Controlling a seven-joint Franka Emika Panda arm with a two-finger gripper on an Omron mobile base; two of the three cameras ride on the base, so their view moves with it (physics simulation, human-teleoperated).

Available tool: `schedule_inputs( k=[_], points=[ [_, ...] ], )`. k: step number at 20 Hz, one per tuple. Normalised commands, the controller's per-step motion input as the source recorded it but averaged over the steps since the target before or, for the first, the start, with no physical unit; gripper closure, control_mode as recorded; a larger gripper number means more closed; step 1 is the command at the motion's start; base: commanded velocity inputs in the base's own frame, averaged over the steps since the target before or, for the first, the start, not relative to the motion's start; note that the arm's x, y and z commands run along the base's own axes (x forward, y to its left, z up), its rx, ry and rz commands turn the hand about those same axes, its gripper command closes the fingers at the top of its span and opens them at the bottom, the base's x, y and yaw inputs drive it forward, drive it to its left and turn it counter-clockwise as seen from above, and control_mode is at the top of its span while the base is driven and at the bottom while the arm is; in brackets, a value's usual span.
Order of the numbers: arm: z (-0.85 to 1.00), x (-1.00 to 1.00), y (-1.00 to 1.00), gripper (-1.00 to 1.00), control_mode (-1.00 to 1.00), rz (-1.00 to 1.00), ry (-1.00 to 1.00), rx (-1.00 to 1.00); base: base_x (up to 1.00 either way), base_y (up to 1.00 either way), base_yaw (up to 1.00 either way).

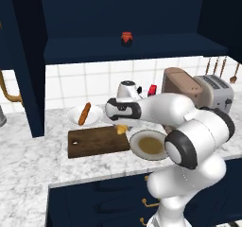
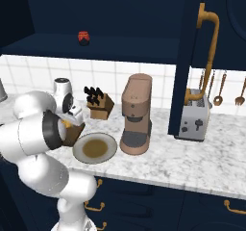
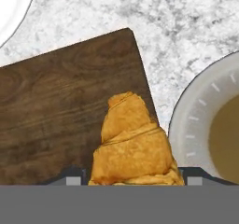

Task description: From the different types of pastries on the counter, select a croissant and place it on the cutting board. Then retrieve a jar of jam from the cabinet and place it alongside the croissant on the cutting board.

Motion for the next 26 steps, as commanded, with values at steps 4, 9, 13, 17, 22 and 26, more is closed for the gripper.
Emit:
schedule_inputs(
  k=[4,9,13,17,22,26],
  points=[
    [-0.14,0.49,0.01,1.00,-1.00,0.15,0.00,-0.02,0.00,0.00,0.00],
    [-0.45,0.33,0.01,1.00,-1.00,0.10,0.00,-0.08,0.00,0.00,0.00],
    [-0.41,0.15,0.07,1.00,-1.00,0.10,-0.02,-0.02,0.00,0.00,0.00],
    [-0.46,0.07,0.20,-1.00,-1.00,0.16,-0.07,0.00,0.00,0.00,0.00],
    [-0.02,-0.02,0.01,-1.00,-1.00,0.08,-0.14,0.00,0.00,0.00,0.00],
    [0.51,-0.08,0.02,-1.00,-1.00,0.00,-0.12,0.00,0.00,0.00,0.00]
  ],
)
